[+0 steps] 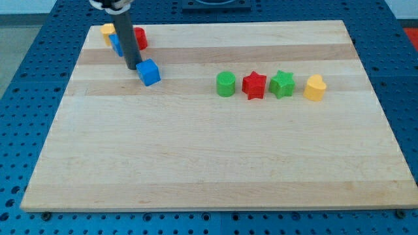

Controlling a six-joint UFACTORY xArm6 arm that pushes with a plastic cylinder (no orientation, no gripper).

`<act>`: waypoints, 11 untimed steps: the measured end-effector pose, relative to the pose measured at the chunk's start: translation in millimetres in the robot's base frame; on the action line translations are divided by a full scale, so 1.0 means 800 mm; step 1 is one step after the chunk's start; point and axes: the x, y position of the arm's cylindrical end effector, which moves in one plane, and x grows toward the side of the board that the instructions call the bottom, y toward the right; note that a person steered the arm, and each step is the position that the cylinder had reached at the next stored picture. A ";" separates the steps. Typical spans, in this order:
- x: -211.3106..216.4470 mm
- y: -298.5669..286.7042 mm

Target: Place blue cube parallel left to green circle

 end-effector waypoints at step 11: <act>0.063 0.061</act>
